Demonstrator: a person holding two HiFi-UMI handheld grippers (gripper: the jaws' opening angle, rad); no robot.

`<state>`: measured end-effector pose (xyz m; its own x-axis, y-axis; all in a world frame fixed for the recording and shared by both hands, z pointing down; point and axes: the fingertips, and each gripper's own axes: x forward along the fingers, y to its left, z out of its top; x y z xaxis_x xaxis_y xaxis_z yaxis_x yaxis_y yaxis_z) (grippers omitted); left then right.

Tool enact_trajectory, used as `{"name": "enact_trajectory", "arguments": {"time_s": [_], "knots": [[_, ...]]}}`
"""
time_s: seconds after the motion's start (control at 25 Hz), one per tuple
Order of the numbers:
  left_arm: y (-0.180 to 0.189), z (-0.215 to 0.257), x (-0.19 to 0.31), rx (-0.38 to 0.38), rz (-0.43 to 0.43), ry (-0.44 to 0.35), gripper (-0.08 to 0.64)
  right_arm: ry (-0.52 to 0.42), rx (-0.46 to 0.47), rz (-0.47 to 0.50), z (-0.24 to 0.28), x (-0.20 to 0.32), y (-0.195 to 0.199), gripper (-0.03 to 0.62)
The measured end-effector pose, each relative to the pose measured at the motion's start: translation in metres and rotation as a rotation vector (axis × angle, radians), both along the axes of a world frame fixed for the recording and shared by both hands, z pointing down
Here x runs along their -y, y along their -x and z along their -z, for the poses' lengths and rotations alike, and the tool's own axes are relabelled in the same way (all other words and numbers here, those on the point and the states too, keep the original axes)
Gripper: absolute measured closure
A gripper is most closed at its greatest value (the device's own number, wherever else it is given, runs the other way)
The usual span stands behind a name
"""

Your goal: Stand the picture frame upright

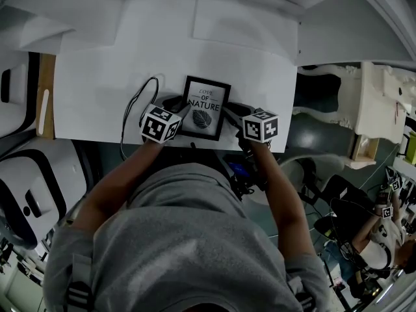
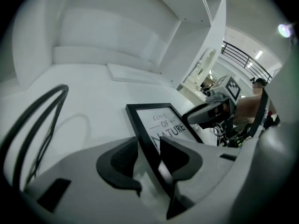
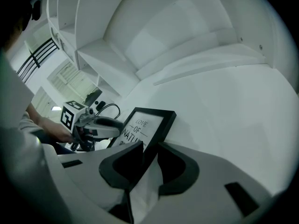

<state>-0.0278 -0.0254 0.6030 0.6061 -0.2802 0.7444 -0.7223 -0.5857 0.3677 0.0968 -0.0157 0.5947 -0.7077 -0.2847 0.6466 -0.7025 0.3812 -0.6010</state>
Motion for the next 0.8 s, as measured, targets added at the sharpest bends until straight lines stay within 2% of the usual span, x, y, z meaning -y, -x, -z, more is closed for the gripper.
{"name": "enact_trajectory", "arguments": {"time_s": [0.08,0.32,0.44,0.6,0.8], "knots": [[-0.0007,-0.0009,-0.0003,0.019,0.003,-0.002,0.41,-0.002,-0.007,0.009,-0.0013,-0.0017,0.0018,0.483],[-0.0014,-0.0023,0.0005,0.07,0.03,0.028,0.411,-0.011,-0.017,0.027,-0.0005,-0.0023,0.0047,0.478],[0.0001,-0.0035,0.0022,0.094,0.04,0.02,0.431,0.003,0.007,0.014,-0.0008,-0.0036,0.0031,0.479],[0.0019,-0.0039,0.003,0.081,0.044,0.019,0.446,0.022,0.05,-0.008,0.0,-0.0071,0.0025,0.479],[0.0077,-0.0054,0.007,-0.03,0.145,0.071,0.476,0.017,0.05,-0.004,-0.0009,-0.008,0.005,0.479]]}}
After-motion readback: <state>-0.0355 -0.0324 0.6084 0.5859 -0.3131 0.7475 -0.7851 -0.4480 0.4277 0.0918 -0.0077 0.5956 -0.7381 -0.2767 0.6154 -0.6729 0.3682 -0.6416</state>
